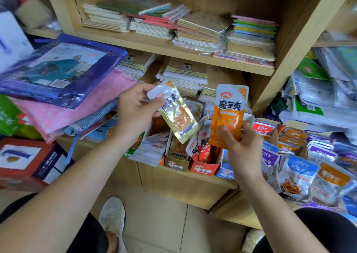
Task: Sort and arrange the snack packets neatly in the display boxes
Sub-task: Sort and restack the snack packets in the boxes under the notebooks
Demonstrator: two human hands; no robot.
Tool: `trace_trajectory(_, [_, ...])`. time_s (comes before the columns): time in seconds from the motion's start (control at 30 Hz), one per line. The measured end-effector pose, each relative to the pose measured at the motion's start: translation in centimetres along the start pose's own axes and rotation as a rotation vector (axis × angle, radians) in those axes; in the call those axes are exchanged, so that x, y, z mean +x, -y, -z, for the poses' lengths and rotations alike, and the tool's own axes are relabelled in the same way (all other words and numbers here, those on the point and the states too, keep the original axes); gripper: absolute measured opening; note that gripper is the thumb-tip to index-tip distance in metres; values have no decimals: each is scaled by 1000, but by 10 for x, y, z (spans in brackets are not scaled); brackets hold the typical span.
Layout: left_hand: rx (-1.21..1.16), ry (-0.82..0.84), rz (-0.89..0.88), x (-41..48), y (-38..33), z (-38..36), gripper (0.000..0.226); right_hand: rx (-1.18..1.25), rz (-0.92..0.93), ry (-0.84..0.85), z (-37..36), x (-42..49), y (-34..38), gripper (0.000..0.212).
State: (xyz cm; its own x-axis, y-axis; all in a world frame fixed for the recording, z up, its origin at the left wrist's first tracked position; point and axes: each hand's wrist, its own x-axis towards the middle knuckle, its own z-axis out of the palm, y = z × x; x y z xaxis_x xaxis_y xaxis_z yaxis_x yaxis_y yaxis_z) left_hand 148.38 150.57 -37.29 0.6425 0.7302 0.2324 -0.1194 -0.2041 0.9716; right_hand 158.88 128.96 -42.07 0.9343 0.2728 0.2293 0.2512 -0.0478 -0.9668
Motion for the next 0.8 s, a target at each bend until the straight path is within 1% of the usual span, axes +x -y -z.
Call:
trace_trajectory(0.07, [41, -89, -80, 7, 1, 9, 20, 26, -19, -24, 2, 2, 0, 6])
trace_trajectory(0.17, [127, -103, -204, 12, 7, 15, 22, 33, -12, -30, 2, 3, -1, 7])
trace_trajectory(0.27, [180, -1, -219, 11, 15, 11, 28, 19, -19, -35, 2, 2, -3, 10])
trace_trajectory(0.33, [260, 80, -242, 9, 24, 3, 20, 6, -28, -43, 3, 2, -4, 8])
trace_trajectory(0.4, [437, 172, -292, 9, 35, -5, 17, -5, -29, -39, 3, 3, -4, 7])
trace_trajectory(0.47, [690, 301, -311, 8, 44, -12, 16, -19, -31, -33, 3, 3, -4, 11])
trace_trajectory(0.5, [827, 336, -337, 8, 47, -15, 18, -28, -33, -28, 3, 3, -5, 14])
trace_trajectory(0.53, [932, 342, -378, 9, 49, -18, 23, -39, -35, -20, 4, 3, -5, 17])
trace_trajectory(0.6, [1036, 339, -474, 14, 53, -22, 36, -64, -27, 0, 4, 3, -6, 23])
trace_trajectory(0.63, [1065, 361, -528, 18, 55, -25, 43, -75, -19, 6, 5, 3, -6, 24])
trace_trajectory(0.7, [1137, 462, -612, 25, 58, -30, 54, -85, -13, 12, 5, 3, -7, 22])
trace_trajectory(0.73, [1186, 517, -617, 27, 61, -33, 59, -86, -15, 15, 5, 4, -7, 21])
trace_trajectory(0.8, [1302, 607, -566, 27, 66, -38, 68, -81, -20, 29, 5, 5, -6, 20])
